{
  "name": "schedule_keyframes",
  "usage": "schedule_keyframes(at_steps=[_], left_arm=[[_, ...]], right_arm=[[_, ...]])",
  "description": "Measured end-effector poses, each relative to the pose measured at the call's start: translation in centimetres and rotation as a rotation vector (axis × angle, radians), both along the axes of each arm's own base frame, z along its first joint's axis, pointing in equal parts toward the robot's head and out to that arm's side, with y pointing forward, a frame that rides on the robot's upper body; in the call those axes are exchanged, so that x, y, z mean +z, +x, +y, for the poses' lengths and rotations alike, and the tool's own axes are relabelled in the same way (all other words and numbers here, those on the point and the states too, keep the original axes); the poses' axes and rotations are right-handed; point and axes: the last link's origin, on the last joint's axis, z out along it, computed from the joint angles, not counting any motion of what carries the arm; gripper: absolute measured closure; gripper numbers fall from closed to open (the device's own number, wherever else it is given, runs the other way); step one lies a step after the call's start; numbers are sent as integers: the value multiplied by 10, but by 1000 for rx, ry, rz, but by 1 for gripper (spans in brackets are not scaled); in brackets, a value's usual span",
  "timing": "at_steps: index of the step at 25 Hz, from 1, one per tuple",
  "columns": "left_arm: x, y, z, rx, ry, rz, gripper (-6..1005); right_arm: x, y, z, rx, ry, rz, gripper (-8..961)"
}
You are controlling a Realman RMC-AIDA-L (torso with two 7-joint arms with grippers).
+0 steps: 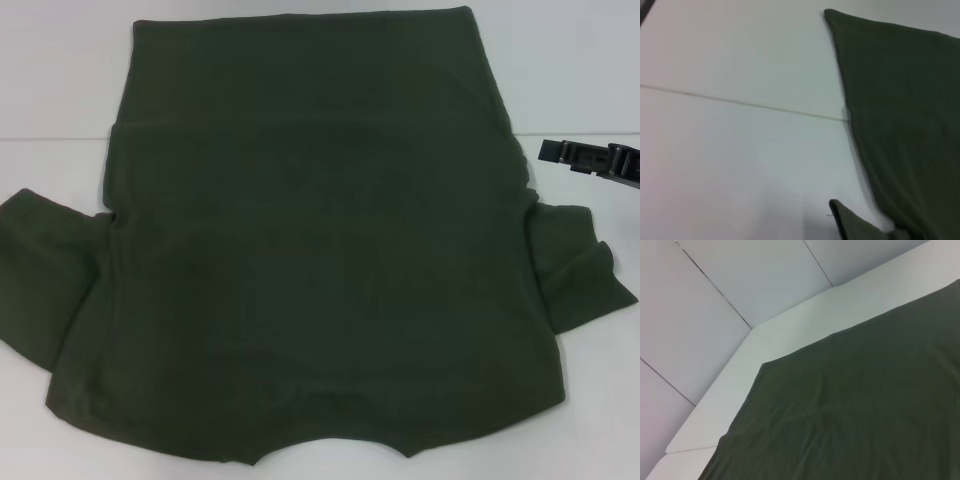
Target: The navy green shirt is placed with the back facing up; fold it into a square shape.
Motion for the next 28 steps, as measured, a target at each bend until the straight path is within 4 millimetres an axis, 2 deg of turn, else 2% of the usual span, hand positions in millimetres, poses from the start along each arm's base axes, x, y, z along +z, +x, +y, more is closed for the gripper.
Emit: schedule_keyframes(at_steps=[7, 10, 14, 19, 24, 28], left_arm=[[-4, 19, 5, -15, -62, -5, 997], [-8, 38, 4, -3, -110, -10, 997], [-16, 75, 4, 3, -156, 15, 998], [-29, 108, 15, 10, -218, 40, 998], [-53, 131, 25, -9, -274, 27, 998], [-79, 135, 32, -5, -330, 6, 998]], right_arm=[[-1, -3, 2, 6, -1, 1, 193], [-1, -3, 1, 7, -2, 2, 193], [-1, -3, 2, 6, -1, 2, 194], [-1, -4, 2, 9, -1, 1, 195], [-2, -4, 2, 11, -2, 0, 196], [-2, -3, 2, 8, -1, 0, 197]])
